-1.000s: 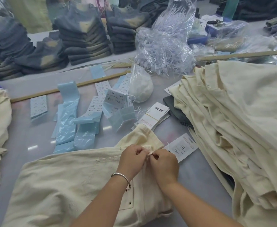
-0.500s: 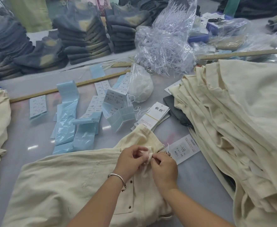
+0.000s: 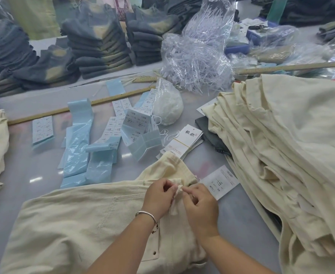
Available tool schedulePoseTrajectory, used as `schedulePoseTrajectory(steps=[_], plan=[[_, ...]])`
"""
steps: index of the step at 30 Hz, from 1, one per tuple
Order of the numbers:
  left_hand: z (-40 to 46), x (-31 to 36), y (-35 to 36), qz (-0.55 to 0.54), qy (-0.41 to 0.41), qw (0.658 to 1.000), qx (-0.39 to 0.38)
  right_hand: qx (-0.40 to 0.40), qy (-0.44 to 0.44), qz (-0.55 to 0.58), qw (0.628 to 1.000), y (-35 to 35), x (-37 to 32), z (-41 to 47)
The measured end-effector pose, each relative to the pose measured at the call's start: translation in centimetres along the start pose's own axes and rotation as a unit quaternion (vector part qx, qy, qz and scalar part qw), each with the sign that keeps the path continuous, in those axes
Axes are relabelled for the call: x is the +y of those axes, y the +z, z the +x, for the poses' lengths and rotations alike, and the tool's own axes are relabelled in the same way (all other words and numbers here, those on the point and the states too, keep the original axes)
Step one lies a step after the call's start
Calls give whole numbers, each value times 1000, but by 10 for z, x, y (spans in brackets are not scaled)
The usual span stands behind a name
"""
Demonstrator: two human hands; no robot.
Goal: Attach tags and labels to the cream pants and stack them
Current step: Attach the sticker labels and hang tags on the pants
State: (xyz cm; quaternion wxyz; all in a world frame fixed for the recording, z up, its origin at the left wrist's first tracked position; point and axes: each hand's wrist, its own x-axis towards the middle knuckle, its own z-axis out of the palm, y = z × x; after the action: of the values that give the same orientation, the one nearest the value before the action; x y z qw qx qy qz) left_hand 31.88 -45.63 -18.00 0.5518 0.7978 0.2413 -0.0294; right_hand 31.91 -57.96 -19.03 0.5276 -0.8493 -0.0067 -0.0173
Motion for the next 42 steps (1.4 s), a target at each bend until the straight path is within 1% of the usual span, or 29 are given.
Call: schedulePoseTrajectory(steps=[2,3,4,6,7,9,11,16,21,23,26,28,32,36,38,39,40,41,42], plan=[[0,0,2,-29,-13,999,15,72,-15,-16,997,-10,1,10],[0,0,2,-51,-19,998,21,87,-12,-40,995,-15,2,19],[-1,0,1,-70,-22,997,25,74,9,-70,995,-19,5,30],[-2,3,1,-103,-16,994,29,-11,64,-136,989,-25,11,50],[-2,4,1,-117,-9,993,25,-53,75,-168,981,-26,14,57],[-2,9,2,-138,4,990,6,-105,78,-199,971,-26,18,64],[-3,13,3,-147,13,989,-12,-121,77,-213,966,-25,19,66],[-4,16,10,-160,14,986,-30,-115,55,-268,955,-21,18,62],[-6,8,15,-160,10,986,-41,-126,46,-289,948,-21,18,61],[-7,6,14,-158,14,986,-43,-132,44,-265,954,-22,19,60],[-9,4,12,-152,24,987,-44,-120,38,-214,969,-22,22,54],[-9,4,12,-149,30,988,-42,-116,27,-226,967,-19,22,49],[-9,5,12,-151,33,987,-46,-122,28,-283,951,-16,21,48],[-9,3,9,-152,26,986,-57,-127,35,-282,950,-21,20,47],[-9,3,8,-152,23,986,-61,-133,32,-246,960,-25,20,46],[-9,2,7,-154,22,986,-64,-129,34,-199,971,-28,20,45],[-10,2,7,-159,22,985,-66,-123,49,-126,983,-31,19,43],[-11,3,7,-163,23,984,-68,-121,78,-21,989,-34,17,40],[-11,4,7,-165,27,983,-69,-129,123,109,978,-38,14,37]])
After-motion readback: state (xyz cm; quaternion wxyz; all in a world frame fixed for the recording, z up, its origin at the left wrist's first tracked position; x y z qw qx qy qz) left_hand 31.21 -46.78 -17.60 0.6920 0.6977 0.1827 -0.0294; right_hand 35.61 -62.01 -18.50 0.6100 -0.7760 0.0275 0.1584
